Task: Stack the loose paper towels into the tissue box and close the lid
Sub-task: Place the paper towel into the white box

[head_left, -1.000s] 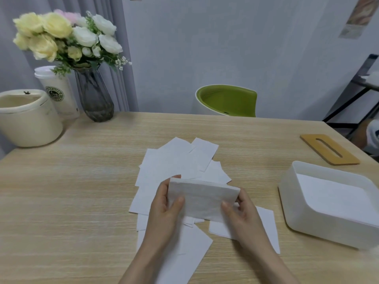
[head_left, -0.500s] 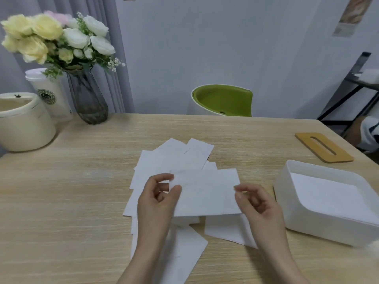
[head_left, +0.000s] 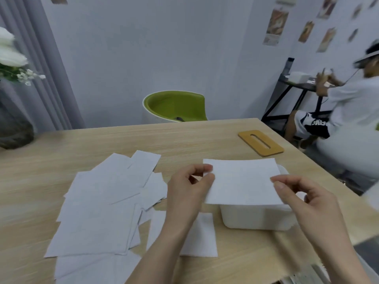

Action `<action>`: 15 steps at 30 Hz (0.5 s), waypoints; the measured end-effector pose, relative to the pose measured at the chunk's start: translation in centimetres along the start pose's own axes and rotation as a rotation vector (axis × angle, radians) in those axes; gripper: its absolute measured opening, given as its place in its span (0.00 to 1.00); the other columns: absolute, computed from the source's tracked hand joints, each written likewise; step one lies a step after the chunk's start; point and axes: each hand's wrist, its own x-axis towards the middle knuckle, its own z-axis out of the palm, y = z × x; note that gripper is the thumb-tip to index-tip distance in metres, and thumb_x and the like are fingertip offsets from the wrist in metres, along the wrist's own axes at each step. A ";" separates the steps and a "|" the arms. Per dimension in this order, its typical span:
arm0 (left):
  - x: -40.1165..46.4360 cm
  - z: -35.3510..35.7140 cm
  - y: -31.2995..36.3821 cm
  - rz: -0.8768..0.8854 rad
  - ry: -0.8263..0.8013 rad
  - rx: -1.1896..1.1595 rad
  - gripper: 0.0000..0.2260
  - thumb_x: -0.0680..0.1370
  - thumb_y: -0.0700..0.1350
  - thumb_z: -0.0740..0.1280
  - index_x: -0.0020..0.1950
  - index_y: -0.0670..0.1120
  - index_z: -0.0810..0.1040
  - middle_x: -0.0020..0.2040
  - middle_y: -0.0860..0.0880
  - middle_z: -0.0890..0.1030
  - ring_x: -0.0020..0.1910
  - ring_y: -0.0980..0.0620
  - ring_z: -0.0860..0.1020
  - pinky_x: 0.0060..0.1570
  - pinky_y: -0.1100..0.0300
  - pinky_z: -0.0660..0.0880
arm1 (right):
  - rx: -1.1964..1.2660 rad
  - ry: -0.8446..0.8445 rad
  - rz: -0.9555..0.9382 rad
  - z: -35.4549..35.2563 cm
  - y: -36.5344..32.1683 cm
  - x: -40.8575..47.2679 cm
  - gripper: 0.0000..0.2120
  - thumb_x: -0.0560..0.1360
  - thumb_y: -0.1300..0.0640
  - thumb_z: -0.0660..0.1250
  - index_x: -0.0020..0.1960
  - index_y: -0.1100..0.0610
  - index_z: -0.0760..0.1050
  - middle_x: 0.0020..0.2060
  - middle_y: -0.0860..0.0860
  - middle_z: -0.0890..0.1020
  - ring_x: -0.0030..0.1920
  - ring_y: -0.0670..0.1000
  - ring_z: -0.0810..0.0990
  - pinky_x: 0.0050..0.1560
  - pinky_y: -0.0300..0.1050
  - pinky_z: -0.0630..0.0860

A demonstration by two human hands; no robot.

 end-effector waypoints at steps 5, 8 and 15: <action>0.9 3.7 -0.5 0.007 -0.049 0.125 0.06 0.73 0.45 0.72 0.46 0.56 0.84 0.40 0.61 0.81 0.30 0.63 0.71 0.39 0.64 0.68 | -0.090 0.010 0.058 -2.3 2.8 1.5 0.08 0.73 0.59 0.71 0.42 0.46 0.82 0.44 0.53 0.81 0.43 0.40 0.76 0.51 0.34 0.71; 1.2 5.1 -0.9 0.050 -0.059 0.264 0.05 0.74 0.48 0.71 0.47 0.57 0.84 0.45 0.60 0.82 0.34 0.65 0.72 0.42 0.62 0.69 | -0.184 0.021 0.098 -2.8 4.0 2.1 0.05 0.72 0.53 0.70 0.42 0.43 0.82 0.47 0.49 0.80 0.53 0.49 0.75 0.62 0.56 0.69; 1.4 6.3 -1.7 0.230 -0.154 0.756 0.10 0.78 0.52 0.65 0.58 0.57 0.80 0.51 0.59 0.78 0.53 0.58 0.75 0.46 0.61 0.68 | -0.410 0.017 -0.008 -2.7 5.3 2.6 0.11 0.73 0.56 0.71 0.39 0.39 0.78 0.38 0.37 0.79 0.51 0.43 0.70 0.49 0.39 0.53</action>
